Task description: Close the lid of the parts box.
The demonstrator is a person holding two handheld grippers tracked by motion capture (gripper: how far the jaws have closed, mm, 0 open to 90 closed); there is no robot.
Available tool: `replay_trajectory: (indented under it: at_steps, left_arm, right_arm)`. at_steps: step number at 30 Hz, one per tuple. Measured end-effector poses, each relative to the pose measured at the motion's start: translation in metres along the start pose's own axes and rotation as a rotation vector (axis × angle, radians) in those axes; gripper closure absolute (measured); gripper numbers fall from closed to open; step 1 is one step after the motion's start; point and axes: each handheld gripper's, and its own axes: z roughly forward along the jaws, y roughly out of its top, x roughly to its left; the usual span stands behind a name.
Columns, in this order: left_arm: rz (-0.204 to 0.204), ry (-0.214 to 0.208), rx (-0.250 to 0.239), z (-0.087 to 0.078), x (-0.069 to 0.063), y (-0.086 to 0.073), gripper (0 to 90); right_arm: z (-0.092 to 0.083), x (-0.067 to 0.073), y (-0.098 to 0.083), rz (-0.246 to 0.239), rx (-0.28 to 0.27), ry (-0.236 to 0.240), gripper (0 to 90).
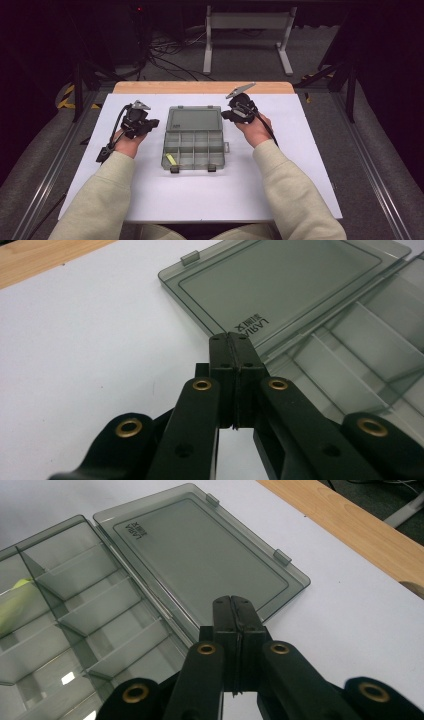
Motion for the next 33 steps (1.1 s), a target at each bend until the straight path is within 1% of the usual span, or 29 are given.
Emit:
replay_trajectory:
  at_steps: [2, 3, 4, 5, 8, 9, 13, 14, 15, 19, 20, 21, 23, 24, 25, 26, 27, 28, 29, 30, 31, 33]
  left_arm:
    - [-0.009, 0.005, 0.007, 0.004, 0.003, 0.001, 89.6]
    - [-0.014, -0.007, 0.024, 0.005, 0.004, 0.002, 89.6]
    - [-0.012, -0.002, 0.024, 0.008, 0.006, 0.003, 89.6]
    - [-0.017, 0.007, 0.020, 0.009, 0.005, 0.003, 89.6]
    - [-0.009, 0.009, 0.025, 0.012, 0.007, 0.004, 89.6]
    - [-0.011, 0.004, 0.028, 0.013, 0.007, 0.004, 89.6]
    - [-0.022, 0.008, 0.038, 0.017, 0.009, 0.005, 89.6]
    - [-0.008, 0.012, 0.036, 0.018, 0.011, 0.005, 89.6]
    - [-0.023, 0.005, 0.036, 0.018, 0.011, 0.005, 89.6]
    - [-0.015, 0.006, 0.048, 0.021, 0.012, 0.004, 89.6]
    - [-0.022, 0.002, 0.057, 0.024, 0.013, 0.003, 89.6]
    - [-0.029, 0.009, 0.056, 0.026, 0.015, 0.002, 89.5]
    - [-0.064, -0.006, 0.064, 0.030, 0.018, 0.000, 89.5]
    - [-0.058, -0.004, 0.062, 0.032, 0.021, 0.000, 89.5]
    - [-0.063, 0.000, 0.069, 0.034, 0.022, -0.001, 89.5]
    - [-0.072, -0.003, 0.074, 0.035, 0.022, -0.001, 89.5]
    - [-0.066, 0.003, 0.075, 0.038, 0.024, -0.002, 89.5]
    - [-0.076, -0.002, 0.081, 0.040, 0.025, -0.002, 89.5]
    - [-0.076, -0.002, 0.081, 0.040, 0.025, -0.002, 89.5]
    - [-0.084, -0.011, 0.088, 0.043, 0.026, -0.003, 89.5]
    - [-0.075, -0.011, 0.095, 0.045, 0.027, -0.004, 89.5]
    - [-0.088, -0.020, 0.107, 0.048, 0.025, -0.004, 89.5]
  right_arm:
    - [0.002, -0.002, 0.000, 0.002, 0.005, -0.004, 90.0]
    - [0.003, -0.003, -0.001, 0.007, 0.009, -0.005, 90.0]
    - [0.005, -0.005, -0.001, 0.016, 0.013, -0.010, 90.0]
    - [0.006, -0.007, -0.002, 0.029, 0.014, -0.011, 90.0]
    - [0.008, -0.010, -0.003, 0.038, 0.022, -0.017, 90.0]
    - [0.008, -0.011, -0.003, 0.039, 0.023, -0.017, 90.0]
    - [0.011, -0.014, -0.005, 0.042, 0.032, -0.020, 90.0]
    - [0.012, -0.015, -0.005, 0.044, 0.033, -0.018, 90.0]
    - [0.012, -0.015, -0.005, 0.048, 0.040, -0.016, 90.0]
    - [0.017, -0.015, -0.007, 0.051, 0.053, -0.016, 90.0]
    - [0.019, -0.015, -0.008, 0.050, 0.065, -0.017, 90.0]
    - [0.021, -0.015, -0.009, 0.052, 0.072, -0.016, 90.0]
    - [0.025, -0.016, -0.011, 0.052, 0.082, -0.016, 90.0]
    - [0.026, -0.016, -0.012, 0.058, 0.085, -0.021, 90.0]
    - [0.028, -0.017, -0.013, 0.056, 0.088, -0.020, 90.0]
    - [0.029, -0.018, -0.013, 0.063, 0.095, -0.016, 90.0]
    - [0.031, -0.018, -0.014, 0.063, 0.099, -0.015, 90.0]
    - [0.033, -0.018, -0.014, 0.061, 0.104, -0.017, 90.0]
    - [0.033, -0.018, -0.014, 0.061, 0.104, -0.017, 90.0]
    - [0.034, -0.018, -0.014, 0.064, 0.109, -0.019, 90.0]
    - [0.037, -0.019, -0.015, 0.067, 0.115, -0.020, 90.0]
    - [0.041, -0.020, -0.016, 0.070, 0.126, -0.018, 90.0]
